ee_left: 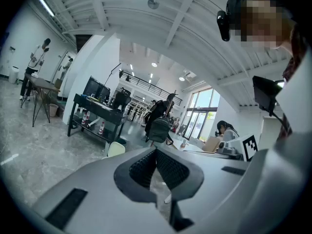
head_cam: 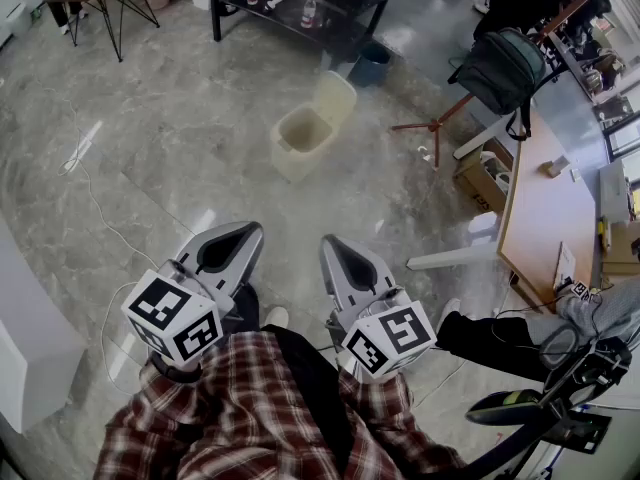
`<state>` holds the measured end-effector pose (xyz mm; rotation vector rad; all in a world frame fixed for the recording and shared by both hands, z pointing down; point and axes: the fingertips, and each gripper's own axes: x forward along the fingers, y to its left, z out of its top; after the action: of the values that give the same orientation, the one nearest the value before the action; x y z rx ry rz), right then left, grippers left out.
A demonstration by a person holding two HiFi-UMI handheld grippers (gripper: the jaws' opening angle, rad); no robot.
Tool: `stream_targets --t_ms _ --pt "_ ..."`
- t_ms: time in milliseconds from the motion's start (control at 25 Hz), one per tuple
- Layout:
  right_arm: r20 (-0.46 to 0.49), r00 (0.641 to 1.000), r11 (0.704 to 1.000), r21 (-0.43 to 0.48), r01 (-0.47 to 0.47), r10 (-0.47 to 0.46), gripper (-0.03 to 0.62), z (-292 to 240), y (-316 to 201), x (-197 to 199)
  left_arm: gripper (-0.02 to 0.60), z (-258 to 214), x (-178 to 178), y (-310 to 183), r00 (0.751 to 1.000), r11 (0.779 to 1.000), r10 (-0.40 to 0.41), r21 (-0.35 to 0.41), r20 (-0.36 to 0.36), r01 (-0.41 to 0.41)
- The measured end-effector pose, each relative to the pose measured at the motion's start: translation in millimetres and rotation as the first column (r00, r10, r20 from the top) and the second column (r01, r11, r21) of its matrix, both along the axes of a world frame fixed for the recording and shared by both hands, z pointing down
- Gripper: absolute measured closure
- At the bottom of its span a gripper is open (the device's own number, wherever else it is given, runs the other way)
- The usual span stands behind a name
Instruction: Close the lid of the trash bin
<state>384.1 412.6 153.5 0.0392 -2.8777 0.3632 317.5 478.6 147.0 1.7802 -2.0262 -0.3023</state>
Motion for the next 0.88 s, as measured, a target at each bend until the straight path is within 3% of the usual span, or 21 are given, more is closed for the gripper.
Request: stream_targets --t_ms 280,520,880 --pt "-0.005 1.000 1.000 0.000 -0.001 0.001 0.580 3.3 -18.6 -92.7 0.569 0.6 -96.2 -9.5 1.000 1.000 -0.022 0.002 -0.006 0.022" --pt "0.020 1.000 0.999 0.029 -0.021 0.021 0.580 -2.7 -28.0 -184.2 0.569 -1.9 -176.7 -19.0 0.998 0.999 0.030 0.010 0.047 -0.031" --pt "-0.015 0.994 0.994 0.029 -0.109 0.110 0.580 9.6 -52.5 -250.3 0.569 8.4 -248.6 -35.8 0.995 0.995 0.098 0.019 0.004 -0.098"
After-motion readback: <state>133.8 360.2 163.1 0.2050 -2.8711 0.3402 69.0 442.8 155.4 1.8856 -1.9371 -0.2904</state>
